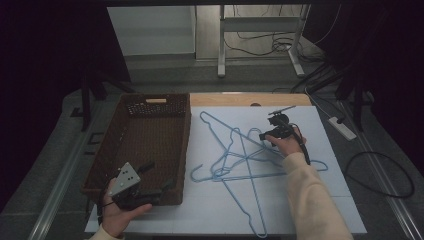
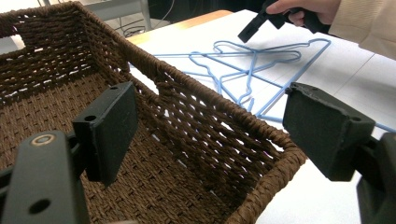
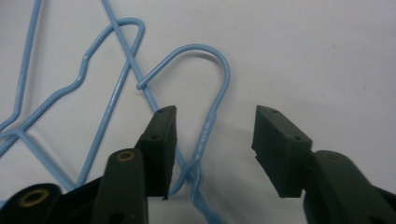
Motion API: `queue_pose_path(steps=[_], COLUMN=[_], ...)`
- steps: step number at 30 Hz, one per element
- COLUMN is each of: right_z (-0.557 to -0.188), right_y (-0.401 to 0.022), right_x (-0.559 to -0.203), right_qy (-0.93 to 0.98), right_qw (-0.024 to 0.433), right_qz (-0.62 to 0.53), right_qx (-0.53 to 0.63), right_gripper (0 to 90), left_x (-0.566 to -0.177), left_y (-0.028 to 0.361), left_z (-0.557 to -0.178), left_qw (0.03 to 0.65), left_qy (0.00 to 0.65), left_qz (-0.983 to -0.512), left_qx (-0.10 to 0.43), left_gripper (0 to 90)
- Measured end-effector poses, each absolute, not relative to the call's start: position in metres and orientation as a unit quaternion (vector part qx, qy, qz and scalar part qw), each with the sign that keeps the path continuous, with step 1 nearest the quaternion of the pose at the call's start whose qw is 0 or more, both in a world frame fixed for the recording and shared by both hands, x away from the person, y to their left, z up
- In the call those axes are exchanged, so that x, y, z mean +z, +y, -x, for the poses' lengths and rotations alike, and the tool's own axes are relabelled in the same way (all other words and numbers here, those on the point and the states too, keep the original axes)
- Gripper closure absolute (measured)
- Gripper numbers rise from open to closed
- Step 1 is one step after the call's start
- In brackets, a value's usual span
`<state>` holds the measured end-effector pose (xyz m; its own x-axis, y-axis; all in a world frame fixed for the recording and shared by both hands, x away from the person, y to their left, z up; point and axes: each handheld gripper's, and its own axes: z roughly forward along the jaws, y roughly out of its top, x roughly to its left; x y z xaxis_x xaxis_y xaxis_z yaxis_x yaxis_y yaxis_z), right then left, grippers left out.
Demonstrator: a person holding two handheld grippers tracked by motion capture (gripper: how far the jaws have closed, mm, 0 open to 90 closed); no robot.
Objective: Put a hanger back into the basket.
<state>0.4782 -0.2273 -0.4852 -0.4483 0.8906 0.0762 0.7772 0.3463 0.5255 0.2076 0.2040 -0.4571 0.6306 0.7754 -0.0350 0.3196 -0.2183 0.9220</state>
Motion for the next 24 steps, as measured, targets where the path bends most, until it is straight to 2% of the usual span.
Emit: queue_pose_path(steps=[9, 18, 24], right_z=[-0.488, -0.489, -0.487], right_y=[-0.214, -0.209, -0.214], right_x=[-0.499, -0.5, -0.492], right_qy=[0.816, 0.795, 0.769], right_qw=[0.114, 0.116, 0.093], right_qz=[-0.522, -0.56, -0.588], right_qx=[0.221, 0.204, 0.234], right_gripper=[64.1, 83.0, 85.7], left_x=[-0.457, -0.456, -0.455], left_y=[0.205, 0.205, 0.205], left_z=[-0.207, -0.207, -0.206], left_qw=[0.508, 0.512, 0.513], left_qy=[0.368, 0.368, 0.366], left_qz=[-0.746, -0.744, -0.743], left_qx=[0.224, 0.223, 0.226], left_gripper=[18.8, 18.9, 19.2])
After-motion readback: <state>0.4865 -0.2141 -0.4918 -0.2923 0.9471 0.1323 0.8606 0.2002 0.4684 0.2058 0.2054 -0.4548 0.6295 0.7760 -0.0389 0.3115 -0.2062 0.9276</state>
